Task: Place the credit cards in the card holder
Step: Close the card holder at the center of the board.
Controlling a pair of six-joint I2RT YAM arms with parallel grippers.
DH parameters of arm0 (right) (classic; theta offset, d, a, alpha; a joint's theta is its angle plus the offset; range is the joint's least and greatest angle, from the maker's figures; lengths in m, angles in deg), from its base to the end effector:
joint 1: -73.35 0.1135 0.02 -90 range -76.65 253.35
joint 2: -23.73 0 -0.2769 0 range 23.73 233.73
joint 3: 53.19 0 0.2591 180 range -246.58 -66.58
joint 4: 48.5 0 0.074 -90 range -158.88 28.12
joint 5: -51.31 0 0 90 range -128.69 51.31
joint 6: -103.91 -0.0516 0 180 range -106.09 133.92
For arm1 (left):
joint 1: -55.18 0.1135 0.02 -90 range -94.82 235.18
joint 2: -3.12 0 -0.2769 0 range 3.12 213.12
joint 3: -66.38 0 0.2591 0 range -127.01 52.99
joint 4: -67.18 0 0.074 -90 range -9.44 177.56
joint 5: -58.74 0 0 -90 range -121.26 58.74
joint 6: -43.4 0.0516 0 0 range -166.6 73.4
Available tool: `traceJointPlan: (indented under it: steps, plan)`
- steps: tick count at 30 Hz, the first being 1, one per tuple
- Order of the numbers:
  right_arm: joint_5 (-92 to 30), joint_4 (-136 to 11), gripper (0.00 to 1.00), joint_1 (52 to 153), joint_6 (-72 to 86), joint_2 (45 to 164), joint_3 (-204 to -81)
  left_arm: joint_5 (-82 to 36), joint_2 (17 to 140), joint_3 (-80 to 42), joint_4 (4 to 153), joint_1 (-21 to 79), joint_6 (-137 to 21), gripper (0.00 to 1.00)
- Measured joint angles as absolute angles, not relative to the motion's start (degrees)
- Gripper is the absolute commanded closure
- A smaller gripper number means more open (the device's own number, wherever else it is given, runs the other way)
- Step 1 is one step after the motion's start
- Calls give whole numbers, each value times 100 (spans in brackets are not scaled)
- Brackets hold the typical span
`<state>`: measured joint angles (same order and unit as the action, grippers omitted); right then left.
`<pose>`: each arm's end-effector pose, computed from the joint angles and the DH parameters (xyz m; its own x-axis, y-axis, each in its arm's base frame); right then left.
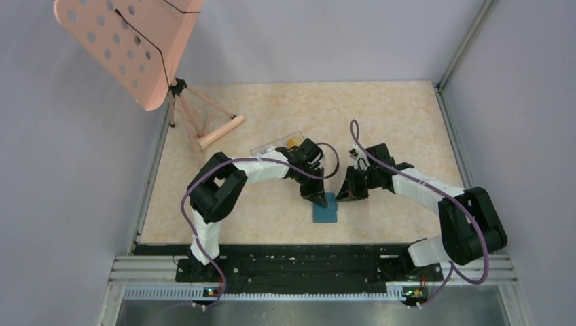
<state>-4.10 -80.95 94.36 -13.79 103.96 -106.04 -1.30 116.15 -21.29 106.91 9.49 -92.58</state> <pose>0.2337 0.1211 0.1665 -0.9756 0.0352 -0.2168 -0.1220 0.7339 0.6682 0.2697 -0.3131 0.1497 -0.9917 0.1240 0.0330 0.0773 0.7827 -0.6176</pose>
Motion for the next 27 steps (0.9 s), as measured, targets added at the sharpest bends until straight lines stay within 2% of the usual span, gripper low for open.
traceJointPlan:
  steps: [27]
  plan:
    - [-415,-7700,100,9963,-1597,11180,-10613,-36,11731,-2129,10923,927,-9325,100]
